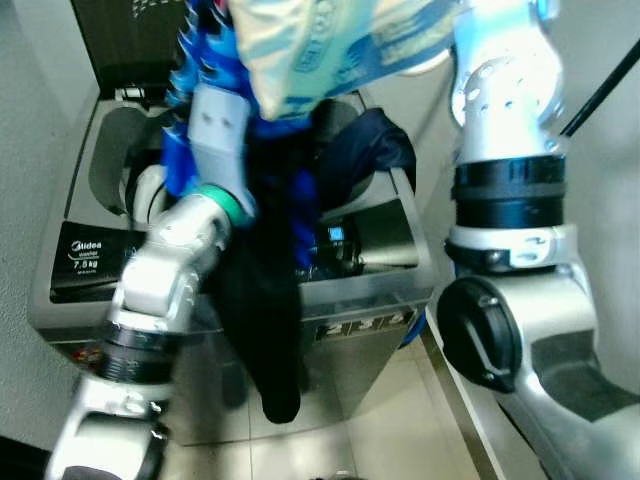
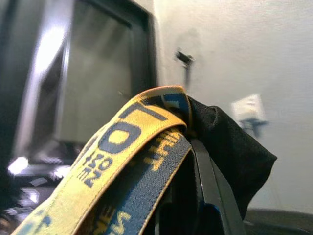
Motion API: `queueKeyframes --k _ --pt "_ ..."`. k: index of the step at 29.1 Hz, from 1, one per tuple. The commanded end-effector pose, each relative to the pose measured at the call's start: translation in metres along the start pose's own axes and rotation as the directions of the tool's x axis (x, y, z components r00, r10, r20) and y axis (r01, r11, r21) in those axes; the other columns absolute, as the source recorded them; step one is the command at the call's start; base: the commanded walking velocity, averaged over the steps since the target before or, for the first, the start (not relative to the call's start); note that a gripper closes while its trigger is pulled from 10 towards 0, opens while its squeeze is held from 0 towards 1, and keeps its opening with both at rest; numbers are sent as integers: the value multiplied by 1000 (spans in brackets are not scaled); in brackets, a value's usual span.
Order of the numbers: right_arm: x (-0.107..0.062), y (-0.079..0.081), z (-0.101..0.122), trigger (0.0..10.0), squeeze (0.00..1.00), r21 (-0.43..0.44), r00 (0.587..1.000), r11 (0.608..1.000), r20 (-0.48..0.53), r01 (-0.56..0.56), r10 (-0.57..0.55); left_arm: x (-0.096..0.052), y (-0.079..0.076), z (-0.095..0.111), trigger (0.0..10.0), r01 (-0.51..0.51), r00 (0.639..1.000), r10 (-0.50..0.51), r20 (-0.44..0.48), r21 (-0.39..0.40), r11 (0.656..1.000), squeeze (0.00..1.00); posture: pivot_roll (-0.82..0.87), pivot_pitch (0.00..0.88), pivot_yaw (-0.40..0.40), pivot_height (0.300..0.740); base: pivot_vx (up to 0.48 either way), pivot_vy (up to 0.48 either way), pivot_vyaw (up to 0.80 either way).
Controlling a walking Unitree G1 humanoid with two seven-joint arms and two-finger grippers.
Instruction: Clothes washing
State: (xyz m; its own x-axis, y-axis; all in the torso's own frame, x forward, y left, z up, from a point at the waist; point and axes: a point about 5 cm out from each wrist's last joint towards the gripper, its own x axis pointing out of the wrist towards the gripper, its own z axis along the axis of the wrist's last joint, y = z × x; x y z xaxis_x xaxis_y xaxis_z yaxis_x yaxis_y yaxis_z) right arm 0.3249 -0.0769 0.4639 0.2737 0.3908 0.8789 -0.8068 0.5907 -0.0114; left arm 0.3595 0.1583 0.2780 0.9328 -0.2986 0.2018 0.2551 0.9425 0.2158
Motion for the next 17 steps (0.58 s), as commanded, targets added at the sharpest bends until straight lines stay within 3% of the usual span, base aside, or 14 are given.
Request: queueKeyframes --k 1,3,4,5,8,9,11,12,13,14,15,16,17 --pt "-7 -12 2 10000 0 -50 999 997 2 51 -51 0 15 12 10000 -52 997 50 63 41 998 0 34 30 -3 740 0 0 0" --pt "-22 -37 -10 10000 0 -252 980 954 -67 164 -186 -5 48 36 10000 -85 989 67 128 139 987 0 44 41 0 740 0 0 0" --pt "-22 -37 -10 10000 0 -252 980 954 -67 164 -186 -5 48 36 10000 -85 989 67 128 139 987 0 44 41 0 740 0 0 0" --pt "-32 -49 -20 10000 0 -394 954 892 -97 224 -282 -5 62 43 10000 -97 988 72 138 183 978 0 44 41 0 740 0 0 0" --pt "-32 -49 -20 10000 0 -394 954 892 -97 224 -282 -5 62 43 10000 -97 988 72 138 183 978 0 44 41 0 740 0 0 0" --pt "-40 -52 -33 10000 0 -514 935 830 -135 216 -327 -2 81 51 10000 -140 984 111 139 220 966 0 60 47 1 740 0 0 0" --pt "-40 -52 -33 10000 0 -514 935 830 -135 216 -327 -2 81 51 10000 -140 984 111 139 220 966 0 60 47 1 740 0 0 0" --pt "-49 -45 -55 10000 0 -581 926 800 -202 148 -318 1 78 48 10000 -18 997 -2 82 247 969 0 66 54 3 740 0 0 0" --pt "-49 -45 -55 10000 0 -581 926 800 -202 148 -318 1 78 48 10000 -18 997 -2 82 247 969 0 66 54 3 740 0 0 0" --pt "-59 -31 -81 10000 0 -597 918 801 -292 46 -270 -2 49 33 10000 192 980 -200 21 197 961 0 62 71 2 740 0 0 0" --pt "-72 -7 -111 10000 0 -534 897 842 -407 -80 -172 -23 -14 15 10000 514 857 -515 16 49 857 0 64 81 -5 740 0 0 0" --pt "-76 0 -118 10000 0 -497 890 861 -434 -108 -139 -35 -36 13 10000 597 802 -596 47 -9 802 0 64 81 -5 740 0 0 0" --pt "-76 0 -118 10000 0 -497 890 861 -434 -108 -139 -35 -36 13 10000 597 802 -596 47 -9 802 0 64 81 -5 740 0 0 0"
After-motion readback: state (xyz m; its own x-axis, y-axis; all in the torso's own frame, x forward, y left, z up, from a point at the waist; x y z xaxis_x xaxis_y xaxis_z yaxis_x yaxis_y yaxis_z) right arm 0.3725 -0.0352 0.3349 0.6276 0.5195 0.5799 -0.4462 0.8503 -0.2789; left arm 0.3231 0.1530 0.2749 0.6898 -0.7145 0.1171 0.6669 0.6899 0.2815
